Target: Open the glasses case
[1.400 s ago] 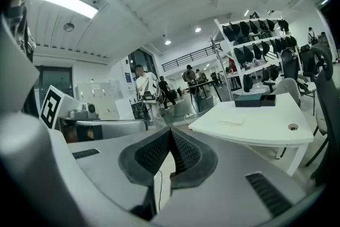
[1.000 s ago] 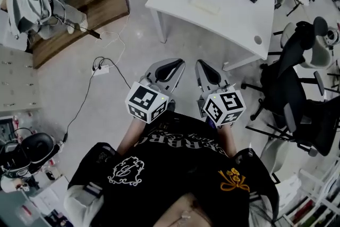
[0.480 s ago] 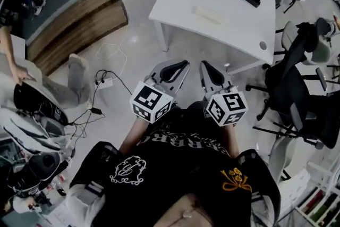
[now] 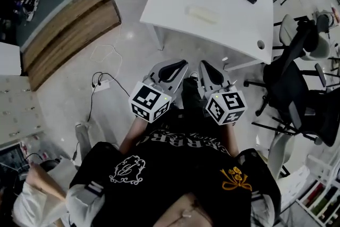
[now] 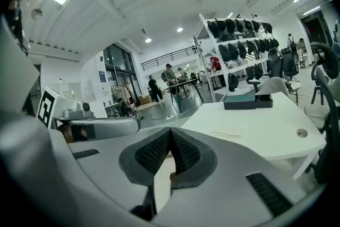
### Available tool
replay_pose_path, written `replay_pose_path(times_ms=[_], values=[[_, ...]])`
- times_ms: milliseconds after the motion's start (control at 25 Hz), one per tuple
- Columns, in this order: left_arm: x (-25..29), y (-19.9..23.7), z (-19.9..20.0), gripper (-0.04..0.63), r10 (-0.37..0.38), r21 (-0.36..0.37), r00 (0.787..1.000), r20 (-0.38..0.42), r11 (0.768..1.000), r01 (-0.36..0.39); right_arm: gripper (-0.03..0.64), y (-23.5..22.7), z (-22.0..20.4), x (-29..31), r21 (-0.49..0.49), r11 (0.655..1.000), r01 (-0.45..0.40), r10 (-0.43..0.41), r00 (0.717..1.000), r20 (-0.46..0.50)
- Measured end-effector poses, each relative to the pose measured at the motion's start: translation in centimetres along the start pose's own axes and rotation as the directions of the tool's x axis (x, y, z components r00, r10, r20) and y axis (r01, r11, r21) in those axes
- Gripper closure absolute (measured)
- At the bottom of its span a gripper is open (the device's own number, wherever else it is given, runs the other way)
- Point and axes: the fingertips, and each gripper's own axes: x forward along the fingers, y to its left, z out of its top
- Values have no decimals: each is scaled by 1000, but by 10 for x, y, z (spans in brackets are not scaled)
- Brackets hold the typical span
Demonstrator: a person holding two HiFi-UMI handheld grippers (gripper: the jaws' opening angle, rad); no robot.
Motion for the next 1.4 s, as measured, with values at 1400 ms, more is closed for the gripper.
replay_pose_path(times_ms=[1400], values=[[230,138,17,561,199,55,970,-142,980,-193,459,-292,-36,229,-555,828,-86,-144,923,-358]])
